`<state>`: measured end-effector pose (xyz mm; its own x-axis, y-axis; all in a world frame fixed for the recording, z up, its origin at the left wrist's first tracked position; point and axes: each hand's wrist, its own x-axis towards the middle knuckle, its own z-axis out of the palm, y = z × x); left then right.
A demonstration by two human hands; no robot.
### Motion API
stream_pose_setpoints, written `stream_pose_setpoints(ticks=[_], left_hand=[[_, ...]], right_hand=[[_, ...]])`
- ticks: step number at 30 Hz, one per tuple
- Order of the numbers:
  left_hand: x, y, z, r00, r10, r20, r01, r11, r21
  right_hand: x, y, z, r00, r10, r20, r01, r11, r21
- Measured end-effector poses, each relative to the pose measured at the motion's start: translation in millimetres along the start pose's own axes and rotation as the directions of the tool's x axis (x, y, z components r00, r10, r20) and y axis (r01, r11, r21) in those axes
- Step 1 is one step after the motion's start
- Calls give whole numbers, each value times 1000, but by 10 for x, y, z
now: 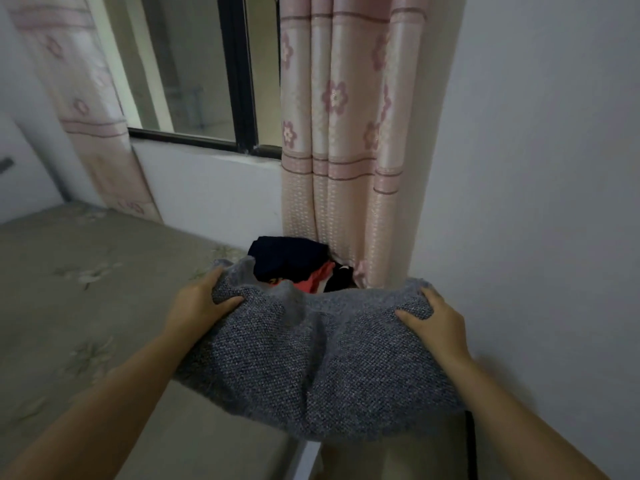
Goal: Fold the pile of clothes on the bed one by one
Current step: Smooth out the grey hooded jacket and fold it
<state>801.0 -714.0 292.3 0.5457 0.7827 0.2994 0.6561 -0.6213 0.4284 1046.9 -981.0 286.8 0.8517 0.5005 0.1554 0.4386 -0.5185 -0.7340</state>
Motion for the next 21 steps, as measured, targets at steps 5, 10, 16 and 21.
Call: stream_pose_setpoints(ticks=[5,10,16,21], left_hand=[[588,25,347,992,-118,32,114,988,101],[1324,-158,579,986,-163,32,152,962,228],[2766,-480,706,996,-75,-52,83,981,174],[4052,-922,827,995,-41,-95,54,988,145]], right_hand=[[956,37,418,993,-61,99,59,998,24],[1792,-89,999,986,-97,137,84,991,103],[2866,-649,1657,983,-182,25,177,975,133],[3478,-731,2199,983,-90,-161,118,978,174]])
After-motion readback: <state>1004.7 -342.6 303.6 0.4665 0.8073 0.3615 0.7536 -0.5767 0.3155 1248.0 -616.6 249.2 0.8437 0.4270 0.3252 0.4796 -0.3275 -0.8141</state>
